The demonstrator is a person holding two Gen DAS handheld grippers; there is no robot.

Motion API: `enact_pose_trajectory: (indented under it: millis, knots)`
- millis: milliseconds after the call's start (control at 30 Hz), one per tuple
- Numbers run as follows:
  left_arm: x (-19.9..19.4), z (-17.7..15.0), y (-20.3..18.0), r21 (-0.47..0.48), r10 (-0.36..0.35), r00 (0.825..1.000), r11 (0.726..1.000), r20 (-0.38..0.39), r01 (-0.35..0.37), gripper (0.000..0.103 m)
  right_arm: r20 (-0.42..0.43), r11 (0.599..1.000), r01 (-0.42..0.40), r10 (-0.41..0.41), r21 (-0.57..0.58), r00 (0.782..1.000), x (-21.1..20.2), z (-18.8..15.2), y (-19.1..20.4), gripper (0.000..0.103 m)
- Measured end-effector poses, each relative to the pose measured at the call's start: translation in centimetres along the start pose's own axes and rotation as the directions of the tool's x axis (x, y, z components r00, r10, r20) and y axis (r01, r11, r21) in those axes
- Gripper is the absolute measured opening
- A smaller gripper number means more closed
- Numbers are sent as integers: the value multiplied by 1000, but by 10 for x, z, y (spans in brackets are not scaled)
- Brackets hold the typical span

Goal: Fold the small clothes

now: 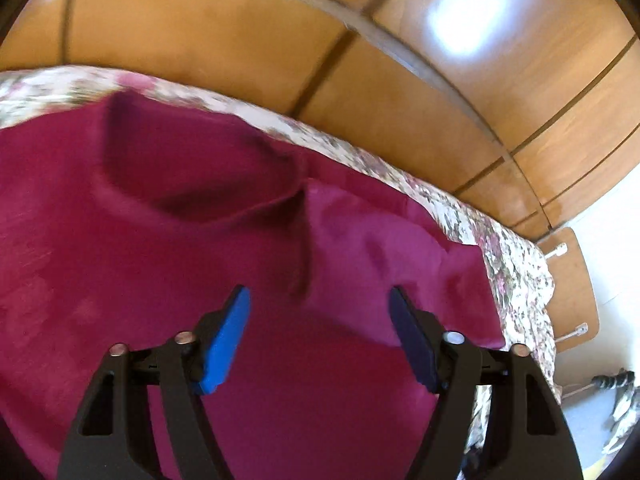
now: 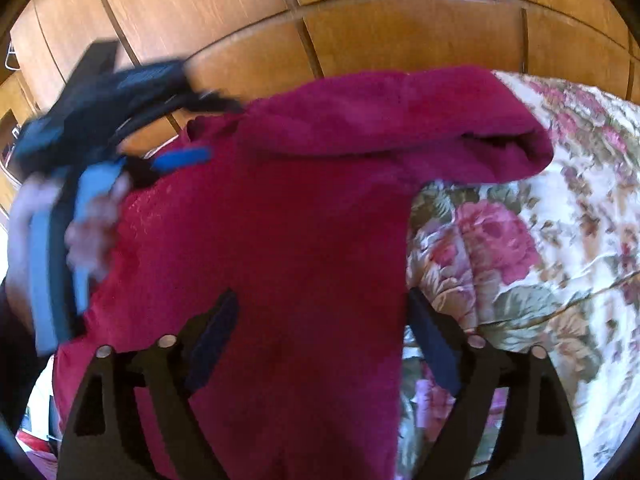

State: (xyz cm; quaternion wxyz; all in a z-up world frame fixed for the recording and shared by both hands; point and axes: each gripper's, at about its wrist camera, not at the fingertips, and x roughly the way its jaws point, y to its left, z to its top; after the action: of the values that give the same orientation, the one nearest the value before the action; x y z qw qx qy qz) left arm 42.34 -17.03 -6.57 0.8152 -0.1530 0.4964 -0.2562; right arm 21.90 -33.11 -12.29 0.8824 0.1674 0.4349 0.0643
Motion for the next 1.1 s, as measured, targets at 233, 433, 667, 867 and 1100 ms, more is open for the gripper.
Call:
enact_pose_trajectory:
  millis: [233, 433, 667, 867, 1100]
  knots:
    - [-8, 27, -35, 103, -44, 998, 994, 42, 40, 8, 2, 999, -43, 43, 20, 999, 5, 4, -9, 95]
    - [-116, 42, -25, 169, -37, 950, 985, 310, -17, 8, -2, 999, -42, 42, 20, 999, 4, 5, -14, 96]
    - [-129, 24, 54, 84, 172, 943, 976, 285, -203, 8, 39, 999, -39, 40, -26, 998, -31, 19, -9, 97]
    - [-125, 2, 102, 39, 236, 939, 966, 249, -254, 8, 129, 998, -65, 62, 20, 990, -49, 66, -3, 86]
    - [-148, 6, 95, 66, 224, 905, 962, 363, -265, 8, 132, 994, 98, -90, -52, 987, 21, 140, 39, 77]
